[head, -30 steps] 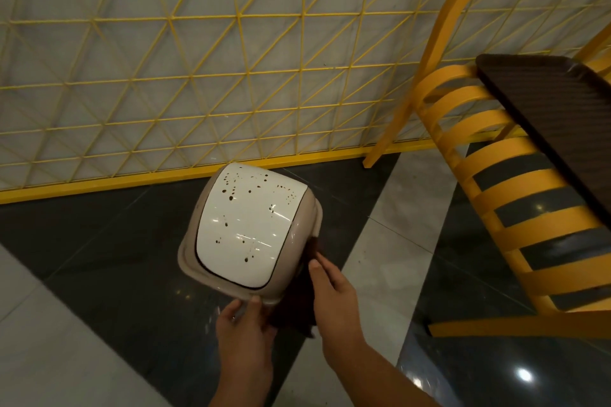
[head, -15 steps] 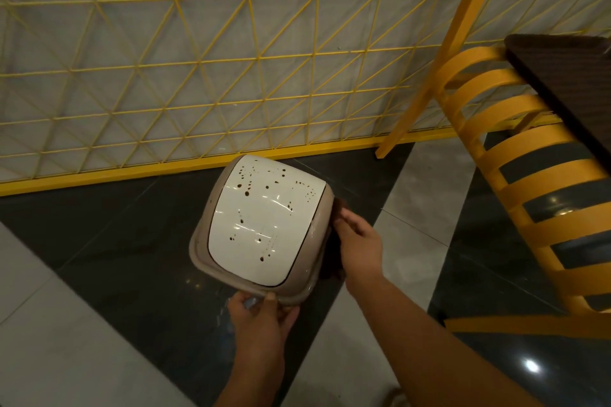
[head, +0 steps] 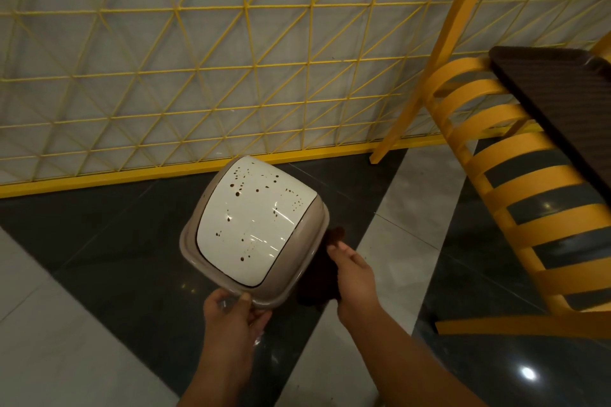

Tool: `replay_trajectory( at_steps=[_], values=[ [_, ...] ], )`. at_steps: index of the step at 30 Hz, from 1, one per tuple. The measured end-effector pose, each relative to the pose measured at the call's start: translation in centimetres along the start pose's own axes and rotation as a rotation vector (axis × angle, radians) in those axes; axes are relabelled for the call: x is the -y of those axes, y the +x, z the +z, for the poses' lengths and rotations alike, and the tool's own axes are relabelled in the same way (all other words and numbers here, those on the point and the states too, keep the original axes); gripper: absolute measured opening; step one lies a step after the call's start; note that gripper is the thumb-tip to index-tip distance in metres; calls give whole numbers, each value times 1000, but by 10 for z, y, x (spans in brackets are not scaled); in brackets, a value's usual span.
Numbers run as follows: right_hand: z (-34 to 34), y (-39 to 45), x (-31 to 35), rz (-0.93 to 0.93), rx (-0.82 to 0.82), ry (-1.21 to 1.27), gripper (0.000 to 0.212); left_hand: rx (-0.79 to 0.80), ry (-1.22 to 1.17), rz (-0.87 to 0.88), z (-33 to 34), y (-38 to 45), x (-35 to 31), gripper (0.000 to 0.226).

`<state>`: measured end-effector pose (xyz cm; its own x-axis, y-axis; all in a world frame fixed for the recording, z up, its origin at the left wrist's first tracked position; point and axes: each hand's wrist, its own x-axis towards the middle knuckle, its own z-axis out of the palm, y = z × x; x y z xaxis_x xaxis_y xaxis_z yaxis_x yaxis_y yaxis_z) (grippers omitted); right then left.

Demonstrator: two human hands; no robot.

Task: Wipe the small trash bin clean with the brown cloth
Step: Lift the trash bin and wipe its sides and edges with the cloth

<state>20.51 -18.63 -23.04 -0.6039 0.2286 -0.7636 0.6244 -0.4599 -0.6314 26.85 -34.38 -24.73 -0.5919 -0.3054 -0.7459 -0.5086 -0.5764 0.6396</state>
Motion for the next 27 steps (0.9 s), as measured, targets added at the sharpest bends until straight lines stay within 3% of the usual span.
replay_trajectory(
  at_steps=[4, 7, 10, 15, 18, 23, 27],
  values=[
    [12, -24, 5, -273, 10, -78, 16, 34, 43, 85, 1, 5, 2, 64],
    [26, -45, -5, -487, 105, -228, 19, 110, 62, 107, -1, 8, 1, 75],
    [39, -43, 4, -671, 86, -374, 24, 146, 61, 78, -5, 10, 0, 76],
    [51, -4, 31, -531, -121, -316, 16, 171, 40, 118, -2, 11, 2, 75],
    [43, 13, 26, -407, -158, -350, 23, 160, 36, 129, 0, 11, 2, 73],
    [10, 4, -14, -550, -86, -707, 21, 136, 52, 133, 3, 11, 3, 75],
    [-8, -8, -32, -698, 72, -975, 20, 118, 75, 115, -3, 15, 0, 73]
  ],
)
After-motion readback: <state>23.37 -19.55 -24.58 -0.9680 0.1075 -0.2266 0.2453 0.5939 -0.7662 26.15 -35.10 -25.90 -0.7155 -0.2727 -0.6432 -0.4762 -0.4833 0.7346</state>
